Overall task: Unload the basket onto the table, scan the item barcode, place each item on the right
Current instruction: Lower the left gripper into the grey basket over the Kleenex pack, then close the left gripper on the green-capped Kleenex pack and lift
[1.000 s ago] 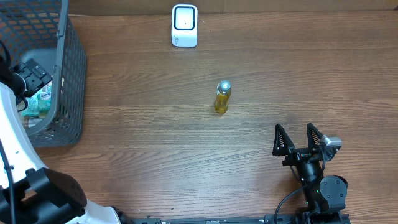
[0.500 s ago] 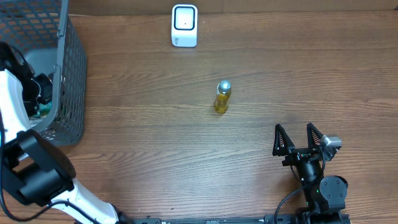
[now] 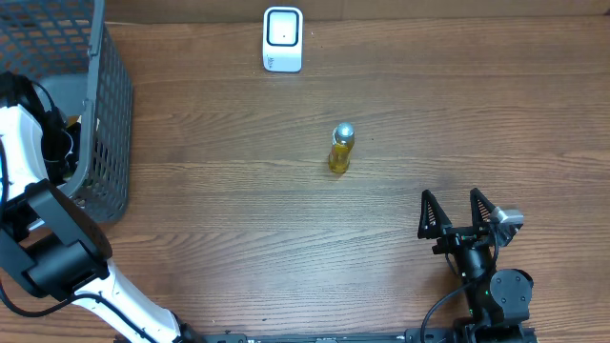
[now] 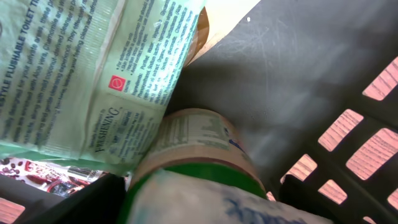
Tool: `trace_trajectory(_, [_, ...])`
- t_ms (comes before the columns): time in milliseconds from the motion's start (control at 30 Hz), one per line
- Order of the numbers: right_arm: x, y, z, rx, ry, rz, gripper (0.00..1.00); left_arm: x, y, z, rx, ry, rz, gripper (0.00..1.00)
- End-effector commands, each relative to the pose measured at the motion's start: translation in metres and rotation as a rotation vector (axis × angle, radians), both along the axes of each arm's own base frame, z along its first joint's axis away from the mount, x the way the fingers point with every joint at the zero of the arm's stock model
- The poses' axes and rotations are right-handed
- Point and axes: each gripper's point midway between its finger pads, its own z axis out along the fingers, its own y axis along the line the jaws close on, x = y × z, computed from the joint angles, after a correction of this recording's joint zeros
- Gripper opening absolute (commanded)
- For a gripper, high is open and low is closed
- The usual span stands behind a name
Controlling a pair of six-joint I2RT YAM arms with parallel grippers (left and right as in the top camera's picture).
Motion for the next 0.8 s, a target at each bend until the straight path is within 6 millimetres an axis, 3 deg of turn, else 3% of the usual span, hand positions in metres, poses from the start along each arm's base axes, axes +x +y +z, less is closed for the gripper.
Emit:
trace_trajectory(0, [0.0,0.001,-0.003,-0.001,0.0,0.004,1.0,-0.001,-0.007,-0.008,-0.027,0.015,-0.021,0.68])
trace_trajectory(167, [0.0,0.001,-0.003,-0.001,0.0,0.004,1.0,0.005,-0.006,-0.001,-0.027,-0.013,-0.009,0.6])
trace_trajectory(300, [0.0,0.001,-0.003,-0.001,0.0,0.004,1.0,0.022,-0.007,0.027,-0.046,-0.089,-0.014,0.55])
trace_trajectory(400, [0.0,0.001,-0.003,-0.001,0.0,0.004,1.0,0.036,-0.003,0.061,-0.032,-0.158,-0.008,0.55])
trace_trajectory(467, [0.0,0.001,-0.003,-0.001,0.0,0.004,1.0,0.043,0.002,0.101,0.004,-0.219,-0.003,0.54])
trace_trajectory(633, [0.0,0.001,-0.003,-0.001,0.0,0.004,1.0,0.05,0.004,0.17,0.064,-0.343,0.027,0.52])
trace_trajectory(767, [0.0,0.001,-0.003,-0.001,0.0,0.004,1.0,0.054,-0.012,0.225,0.037,-0.49,0.007,0.52])
